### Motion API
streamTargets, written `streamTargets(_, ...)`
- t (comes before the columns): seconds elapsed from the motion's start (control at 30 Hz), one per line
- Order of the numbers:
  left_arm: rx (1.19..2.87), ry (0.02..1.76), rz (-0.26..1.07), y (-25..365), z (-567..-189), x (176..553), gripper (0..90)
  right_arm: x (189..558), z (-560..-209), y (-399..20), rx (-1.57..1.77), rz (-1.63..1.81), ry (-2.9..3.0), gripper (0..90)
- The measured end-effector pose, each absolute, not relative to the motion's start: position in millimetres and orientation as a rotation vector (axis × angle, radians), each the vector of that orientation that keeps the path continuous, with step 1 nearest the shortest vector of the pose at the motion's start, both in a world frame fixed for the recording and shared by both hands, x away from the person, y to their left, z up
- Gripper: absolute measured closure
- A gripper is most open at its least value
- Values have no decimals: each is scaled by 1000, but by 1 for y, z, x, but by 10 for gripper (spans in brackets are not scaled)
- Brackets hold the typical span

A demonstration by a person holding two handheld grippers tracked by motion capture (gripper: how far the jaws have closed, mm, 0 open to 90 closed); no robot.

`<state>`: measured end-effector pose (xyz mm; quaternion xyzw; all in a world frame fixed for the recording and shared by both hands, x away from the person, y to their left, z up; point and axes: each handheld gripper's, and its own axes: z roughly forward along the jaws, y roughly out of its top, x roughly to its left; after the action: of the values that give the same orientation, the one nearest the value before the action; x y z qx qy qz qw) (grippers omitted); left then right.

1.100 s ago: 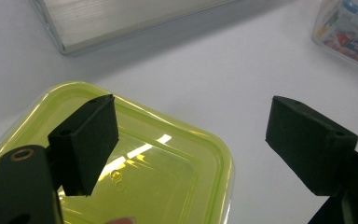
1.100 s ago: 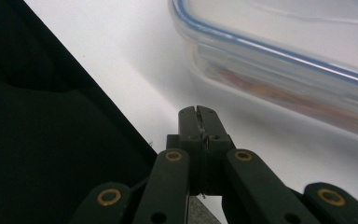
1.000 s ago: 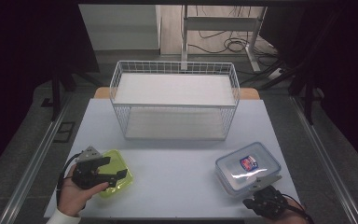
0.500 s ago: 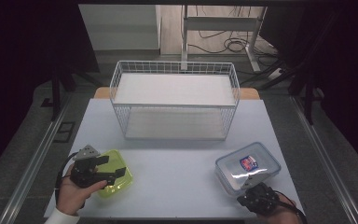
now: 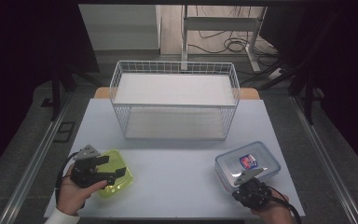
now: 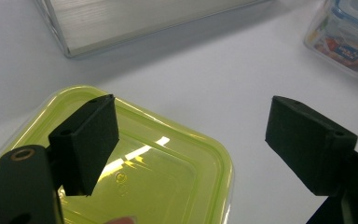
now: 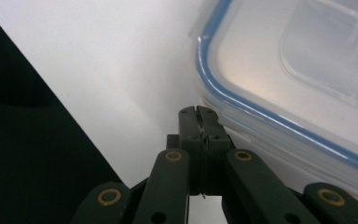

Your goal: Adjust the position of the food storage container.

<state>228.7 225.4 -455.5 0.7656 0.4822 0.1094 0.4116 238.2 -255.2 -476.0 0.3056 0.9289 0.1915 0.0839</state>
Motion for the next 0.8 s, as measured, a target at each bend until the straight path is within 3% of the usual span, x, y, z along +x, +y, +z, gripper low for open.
streamTargets(0.43, 1927, 1230, 277, 228, -459, 229, 167, 250, -473, -239, 965, 616, 2705, 889)
streamTargets(0.6, 1928, 1236, 280, 227, -459, 229, 167, 245, -443, -256, 976, 732, 2640, 889)
streamTargets(0.8, 1932, 1229, 277, 222, -458, 229, 167, 264, -415, -301, 1147, 797, 2449, 889)
